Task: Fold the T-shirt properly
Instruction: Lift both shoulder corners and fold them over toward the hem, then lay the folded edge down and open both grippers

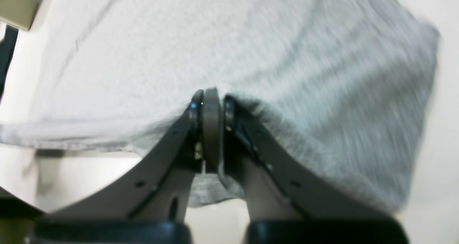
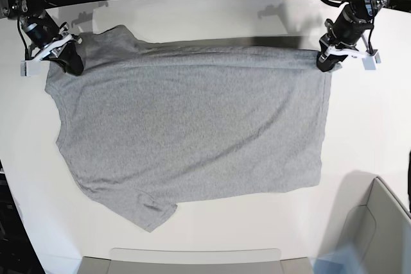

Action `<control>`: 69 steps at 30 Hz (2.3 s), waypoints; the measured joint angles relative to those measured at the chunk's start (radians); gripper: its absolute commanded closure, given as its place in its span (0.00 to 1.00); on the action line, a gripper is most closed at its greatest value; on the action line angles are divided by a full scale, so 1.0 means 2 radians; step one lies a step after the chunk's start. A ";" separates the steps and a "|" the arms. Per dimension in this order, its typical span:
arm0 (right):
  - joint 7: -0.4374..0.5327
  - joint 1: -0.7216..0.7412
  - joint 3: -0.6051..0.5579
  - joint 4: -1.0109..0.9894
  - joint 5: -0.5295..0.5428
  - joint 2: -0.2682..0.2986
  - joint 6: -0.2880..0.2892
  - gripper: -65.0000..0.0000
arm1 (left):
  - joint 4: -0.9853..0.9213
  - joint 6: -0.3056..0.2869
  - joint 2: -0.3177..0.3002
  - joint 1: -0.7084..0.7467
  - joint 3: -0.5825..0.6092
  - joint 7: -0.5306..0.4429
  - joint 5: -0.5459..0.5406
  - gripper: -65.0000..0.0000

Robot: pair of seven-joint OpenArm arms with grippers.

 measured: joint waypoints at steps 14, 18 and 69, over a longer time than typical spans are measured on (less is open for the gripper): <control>-0.161 0.218 0.000 -0.078 -0.204 -0.077 0.081 1.00 | -0.123 0.051 0.005 -0.109 0.005 0.002 0.000 1.00; -0.159 0.241 0.000 -0.088 -0.234 -0.094 0.096 1.00 | -0.145 0.051 0.005 -0.131 0.005 0.002 0.000 1.00; -0.156 0.372 0.039 -0.162 -0.353 -0.116 0.096 0.50 | -0.177 0.053 -0.033 -0.241 0.059 -0.008 0.000 0.70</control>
